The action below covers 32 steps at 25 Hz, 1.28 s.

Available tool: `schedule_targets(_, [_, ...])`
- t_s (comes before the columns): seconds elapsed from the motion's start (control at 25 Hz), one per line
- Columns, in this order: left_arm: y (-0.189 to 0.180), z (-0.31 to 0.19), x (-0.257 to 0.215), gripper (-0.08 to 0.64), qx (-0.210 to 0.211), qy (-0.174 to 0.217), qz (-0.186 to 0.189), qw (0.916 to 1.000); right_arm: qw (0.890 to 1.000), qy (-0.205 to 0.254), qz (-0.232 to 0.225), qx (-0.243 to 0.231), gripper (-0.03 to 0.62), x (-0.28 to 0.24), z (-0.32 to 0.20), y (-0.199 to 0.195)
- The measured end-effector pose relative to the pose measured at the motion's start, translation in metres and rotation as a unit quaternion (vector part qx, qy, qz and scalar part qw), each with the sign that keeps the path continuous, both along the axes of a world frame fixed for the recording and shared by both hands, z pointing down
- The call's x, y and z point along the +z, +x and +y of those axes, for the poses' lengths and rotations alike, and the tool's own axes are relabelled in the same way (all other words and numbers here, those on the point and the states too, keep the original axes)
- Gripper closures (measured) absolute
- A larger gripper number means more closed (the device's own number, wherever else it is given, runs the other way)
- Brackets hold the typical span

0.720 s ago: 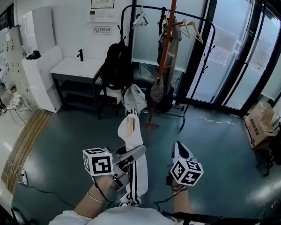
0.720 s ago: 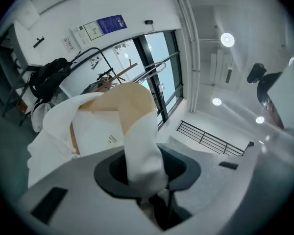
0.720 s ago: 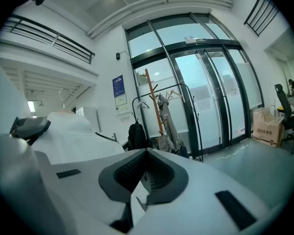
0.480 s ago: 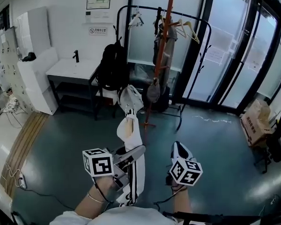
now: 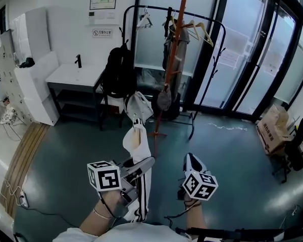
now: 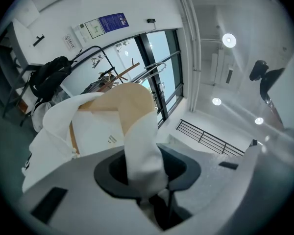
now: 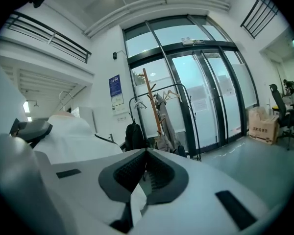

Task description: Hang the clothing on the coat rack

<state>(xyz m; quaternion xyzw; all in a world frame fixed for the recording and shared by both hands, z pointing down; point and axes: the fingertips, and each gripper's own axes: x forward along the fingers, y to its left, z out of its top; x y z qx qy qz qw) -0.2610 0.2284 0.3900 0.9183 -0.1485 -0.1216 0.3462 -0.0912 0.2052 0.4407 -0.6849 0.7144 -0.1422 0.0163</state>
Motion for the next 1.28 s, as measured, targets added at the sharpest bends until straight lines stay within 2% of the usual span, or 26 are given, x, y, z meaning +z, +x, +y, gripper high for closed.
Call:
schedule_targets(0.44, [-0.001, -0.028, 0.006, 0.439, -0.004, 0.001, -0.009, 0.9999, 1.000, -0.013, -0.010, 0.011, 0.569, 0.013, -0.021, 0.002])
schedule_targets(0.76, [0.006, -0.067, 0.006, 0.439, -0.018, -0.004, 0.003, 0.9998, 1.000, -0.017, -0.016, 0.009, 0.569, 0.019, -0.059, 0.017])
schedule_targets(0.96, [0.024, -0.100, 0.010, 0.439, -0.024, -0.008, -0.002, 0.9997, 0.999, -0.025, -0.022, 0.004, 0.569, 0.026, -0.092, 0.033])
schedule_targets(1.28, [0.061, -0.161, -0.003, 0.437, -0.035, -0.009, 0.002, 0.9994, 1.000, -0.011, -0.029, -0.001, 0.569, 0.011, -0.157, 0.076])
